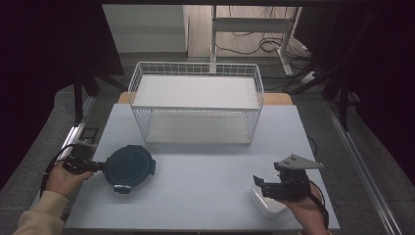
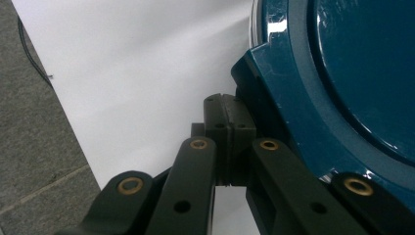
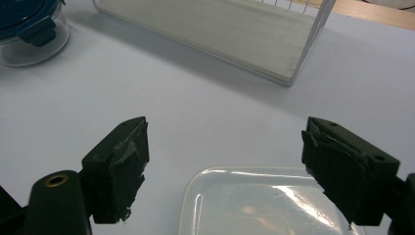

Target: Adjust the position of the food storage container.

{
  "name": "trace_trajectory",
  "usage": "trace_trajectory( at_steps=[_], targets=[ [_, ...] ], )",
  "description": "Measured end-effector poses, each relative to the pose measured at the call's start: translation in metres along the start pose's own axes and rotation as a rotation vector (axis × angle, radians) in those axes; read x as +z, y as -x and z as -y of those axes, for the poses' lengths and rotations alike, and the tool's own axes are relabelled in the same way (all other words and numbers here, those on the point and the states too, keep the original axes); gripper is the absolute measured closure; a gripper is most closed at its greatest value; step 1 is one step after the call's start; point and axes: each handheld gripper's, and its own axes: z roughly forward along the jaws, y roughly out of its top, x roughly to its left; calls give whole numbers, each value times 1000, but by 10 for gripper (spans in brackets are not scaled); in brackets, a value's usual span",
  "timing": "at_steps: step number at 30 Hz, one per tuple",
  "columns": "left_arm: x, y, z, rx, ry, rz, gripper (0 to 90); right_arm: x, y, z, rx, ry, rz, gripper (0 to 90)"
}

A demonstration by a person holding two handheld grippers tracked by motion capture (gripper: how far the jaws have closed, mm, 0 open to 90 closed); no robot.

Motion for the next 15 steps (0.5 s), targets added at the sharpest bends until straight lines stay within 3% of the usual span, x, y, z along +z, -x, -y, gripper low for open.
trace_trajectory(
  at_steps=[3,15],
  targets=[
    [0,3,2,-10,3,11,900,0,-1,0,-2,0,-2,176],
    [1,21,2,14,-2,41,900,1,-6,-3,-7,5,-15,176]
  ],
)
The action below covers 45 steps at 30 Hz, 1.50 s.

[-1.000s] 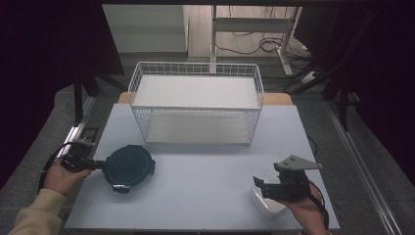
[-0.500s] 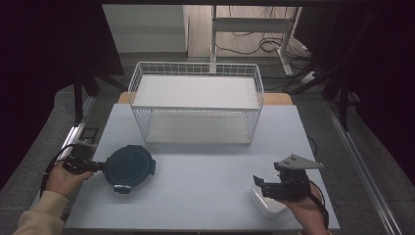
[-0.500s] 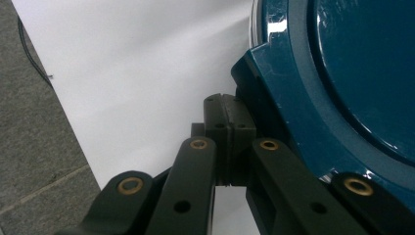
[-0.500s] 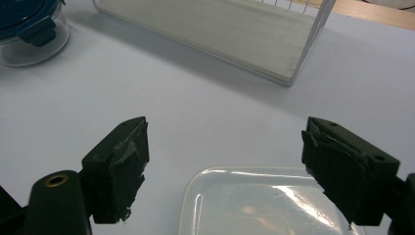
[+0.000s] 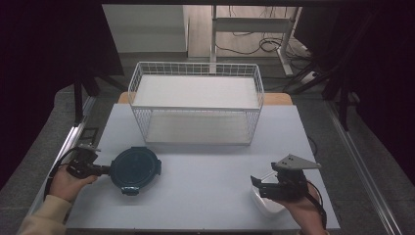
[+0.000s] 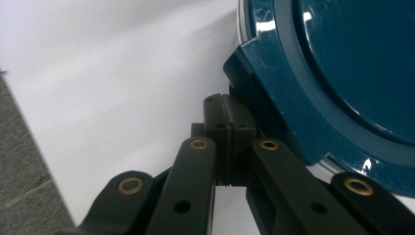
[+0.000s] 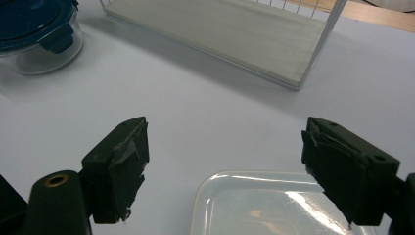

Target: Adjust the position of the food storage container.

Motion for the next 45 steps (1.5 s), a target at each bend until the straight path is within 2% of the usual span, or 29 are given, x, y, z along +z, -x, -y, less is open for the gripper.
trace_trajectory(
  at_steps=[12,27,33,45],
  targets=[
    [9,20,-7,19,8,44,900,0,0,0,3,-1,-1,176],
    [20,44,-19,69,-1,89,900,1,-1,-1,6,-3,0,176],
    [26,53,-24,71,4,111,900,2,-2,-1,5,-5,-2,176],
    [37,74,-36,114,-3,163,900,4,-3,-1,2,-10,-6,176]
  ],
)
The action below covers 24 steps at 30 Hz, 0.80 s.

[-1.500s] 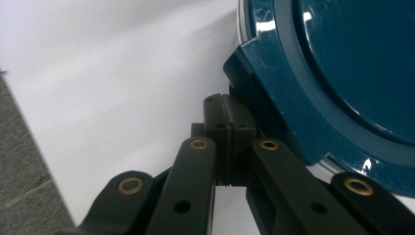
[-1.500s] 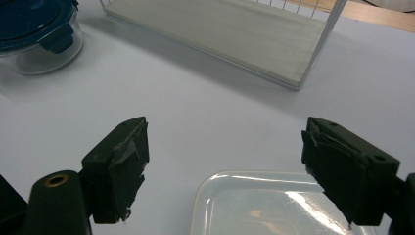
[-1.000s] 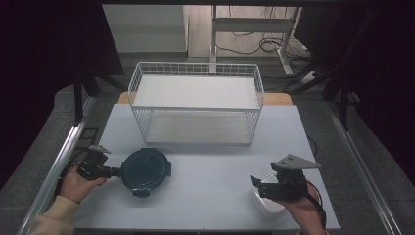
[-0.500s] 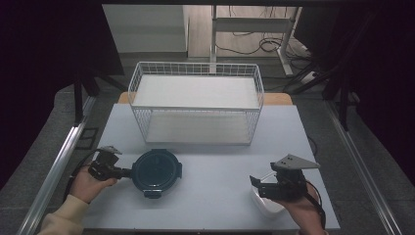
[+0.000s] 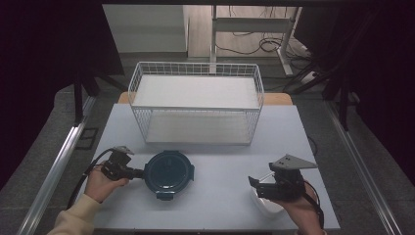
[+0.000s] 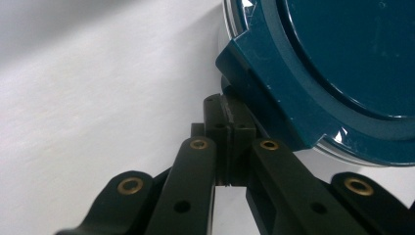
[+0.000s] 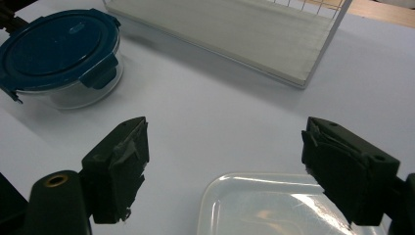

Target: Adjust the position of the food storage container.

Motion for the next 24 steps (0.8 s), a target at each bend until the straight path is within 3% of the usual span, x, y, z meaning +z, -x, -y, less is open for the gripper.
trace_trajectory(
  at_steps=[15,19,24],
  targets=[
    [8,12,-6,7,4,22,900,3,-2,0,-5,-9,-3,176],
    [11,15,-8,3,10,53,900,3,-2,0,-5,-9,-3,176],
    [13,17,-8,3,16,63,900,2,-2,0,-5,-7,-2,176]
  ],
)
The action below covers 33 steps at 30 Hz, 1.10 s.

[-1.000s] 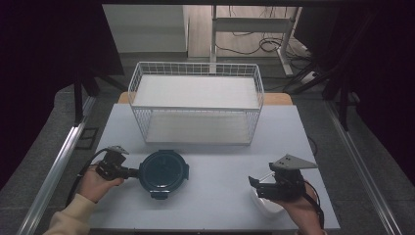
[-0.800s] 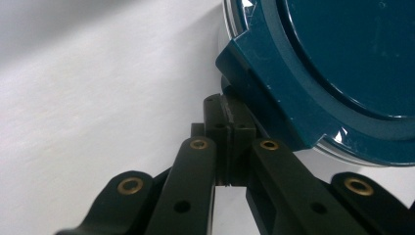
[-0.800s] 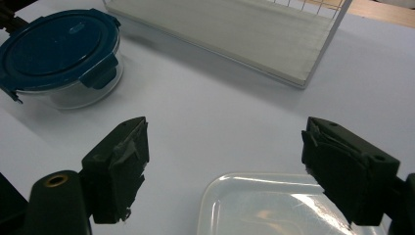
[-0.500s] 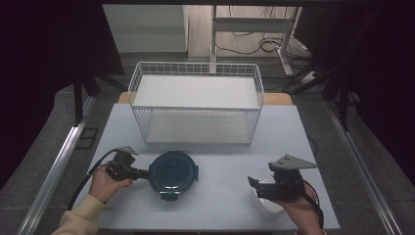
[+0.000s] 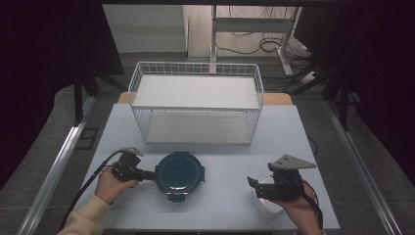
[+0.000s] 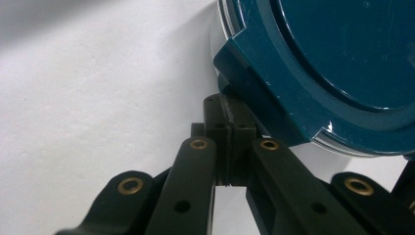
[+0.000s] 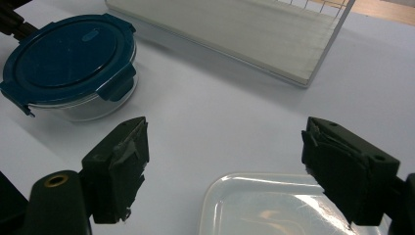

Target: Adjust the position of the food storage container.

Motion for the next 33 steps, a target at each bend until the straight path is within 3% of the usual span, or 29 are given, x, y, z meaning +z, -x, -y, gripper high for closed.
trace_trajectory(
  at_steps=[5,7,12,17,23,26,32,33],
  targets=[
    [0,-1,0,-3,1,11,900,0,0,0,0,0,0,176],
    [-5,-2,-1,-11,11,-4,900,-1,0,0,1,2,1,176],
    [-38,-3,-1,-67,129,-54,895,-4,1,0,4,11,2,176],
    [-66,17,2,-84,228,-111,646,-1,0,-1,8,7,-2,176],
    [-72,36,2,-106,255,-117,332,2,-5,-4,-2,13,-25,176],
    [-76,44,2,-102,267,-146,261,3,-8,-6,3,21,-50,174],
    [-70,57,8,-97,303,-131,196,10,-14,-7,7,20,-84,171],
    [-67,59,9,-88,287,-128,195,11,-15,-7,10,18,-91,171]
  ],
)
